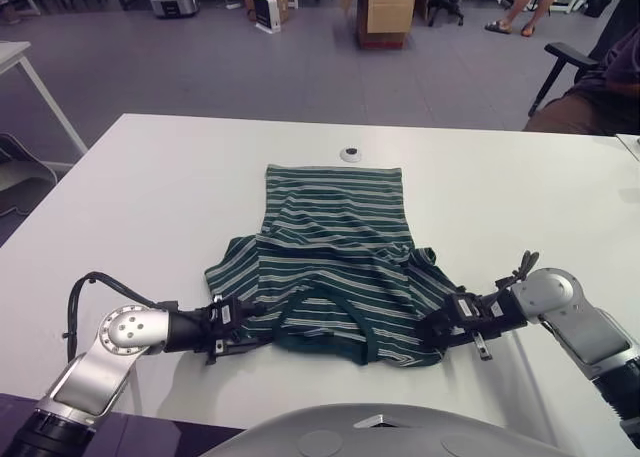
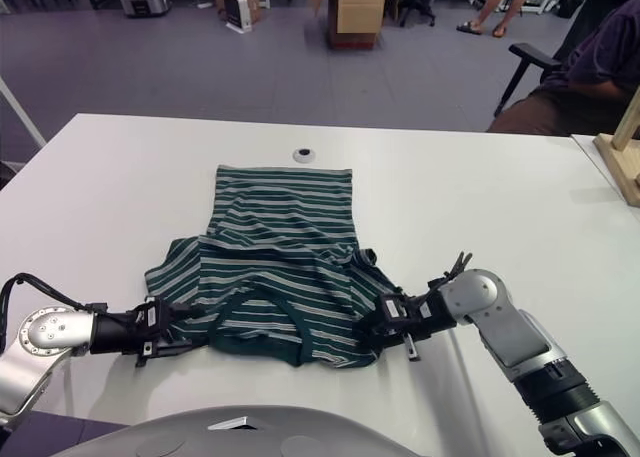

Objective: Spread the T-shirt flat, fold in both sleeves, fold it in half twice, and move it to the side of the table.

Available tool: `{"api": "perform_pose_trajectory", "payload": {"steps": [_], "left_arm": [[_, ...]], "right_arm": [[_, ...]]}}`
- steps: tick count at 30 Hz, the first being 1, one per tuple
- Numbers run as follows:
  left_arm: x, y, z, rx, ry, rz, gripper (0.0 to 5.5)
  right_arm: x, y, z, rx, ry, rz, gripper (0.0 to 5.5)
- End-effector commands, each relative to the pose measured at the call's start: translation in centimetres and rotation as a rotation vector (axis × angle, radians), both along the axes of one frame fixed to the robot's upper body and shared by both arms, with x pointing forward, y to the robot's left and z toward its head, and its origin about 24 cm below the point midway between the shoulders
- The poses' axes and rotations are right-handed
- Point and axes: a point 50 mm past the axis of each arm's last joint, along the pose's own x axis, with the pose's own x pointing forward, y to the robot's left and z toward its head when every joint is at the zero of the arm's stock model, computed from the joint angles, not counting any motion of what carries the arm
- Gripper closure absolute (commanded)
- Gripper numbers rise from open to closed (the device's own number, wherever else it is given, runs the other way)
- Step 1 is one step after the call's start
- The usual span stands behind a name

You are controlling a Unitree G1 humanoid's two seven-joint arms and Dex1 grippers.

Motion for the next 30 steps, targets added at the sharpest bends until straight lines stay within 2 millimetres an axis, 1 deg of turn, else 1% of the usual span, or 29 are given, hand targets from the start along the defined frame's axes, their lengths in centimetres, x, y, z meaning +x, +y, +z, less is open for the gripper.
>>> {"api": "perform_pose_trajectory", "payload": {"steps": [1,4,6,9,11,13,14,15,16,17,19,20,21,22,23,25,27,28,30], "left_arm": [[-2.6,1.4,-1.6,0.075,0.134,-0.011,3.01],[-5.3,0.3,-1.8,0.02,0.248,-0.05,3.01],[-6.2,0.1,-1.7,0.013,0.311,-0.063,3.01],[-6.9,0.2,-0.8,-0.015,0.433,-0.056,3.01],[-6.5,0.0,-0.2,-0.027,0.445,-0.058,3.01],[-6.3,0.0,0.1,-0.026,0.442,-0.056,3.01],[-4.8,-0.2,1.2,-0.051,0.38,-0.041,3.01],[-3.5,-0.3,2.7,-0.083,0.323,-0.027,3.01],[-2.6,-0.5,4.1,-0.116,0.285,-0.024,3.01],[-2.3,-0.7,5.2,-0.146,0.272,-0.028,3.01],[-2.8,-1.2,6.7,-0.211,0.324,-0.054,3.01],[-2.9,-1.3,7.1,-0.233,0.347,-0.067,3.01],[-2.5,-1.4,7.4,-0.241,0.335,-0.063,3.01],[-1.9,-1.5,7.3,-0.24,0.302,-0.039,3.01],[-1.2,-1.5,7.1,-0.228,0.258,-0.009,3.01],[0.2,-1.8,5.7,-0.167,0.179,0.056,3.01],[0.1,-2.3,4.1,-0.107,0.169,0.054,3.01],[-0.3,-2.7,3.5,-0.095,0.18,0.04,3.01],[-1.1,-3.4,2.9,-0.087,0.201,0.004,3.01]], "right_arm": [[-0.3,-3.1,-0.9,-0.158,0.051,-0.008,4.31],[-0.5,-3.2,-0.5,-0.107,0.08,-0.024,4.31],[-0.6,-3.0,-0.1,-0.067,0.097,-0.03,4.31],[0.0,-2.7,0.5,-0.021,0.094,-0.071,4.31],[0.6,-2.4,1.1,0.026,0.094,-0.104,4.31],[0.7,-2.3,1.3,0.041,0.099,-0.114,4.31],[1.8,-1.5,2.2,0.124,0.083,-0.152,4.31],[3.4,-0.5,3.2,0.22,0.046,-0.208,4.31],[4.9,0.6,4.0,0.31,0.017,-0.263,4.31],[6.2,1.5,4.6,0.378,-0.002,-0.307,4.31],[8.5,3.4,4.9,0.459,-0.021,-0.39,4.31],[10.0,4.3,4.9,0.484,-0.037,-0.44,4.31],[11.8,5.2,4.6,0.482,-0.072,-0.503,4.31],[13.4,6.2,4.3,0.473,-0.103,-0.555,4.31],[14.5,6.9,4.0,0.456,-0.125,-0.599,4.31],[16.0,7.9,2.9,0.395,-0.164,-0.664,4.31],[16.4,8.9,1.4,0.3,-0.188,-0.667,4.31],[16.4,9.5,0.7,0.258,-0.189,-0.651,4.31],[16.3,10.6,-0.3,0.207,-0.191,-0.622,4.31]]}}
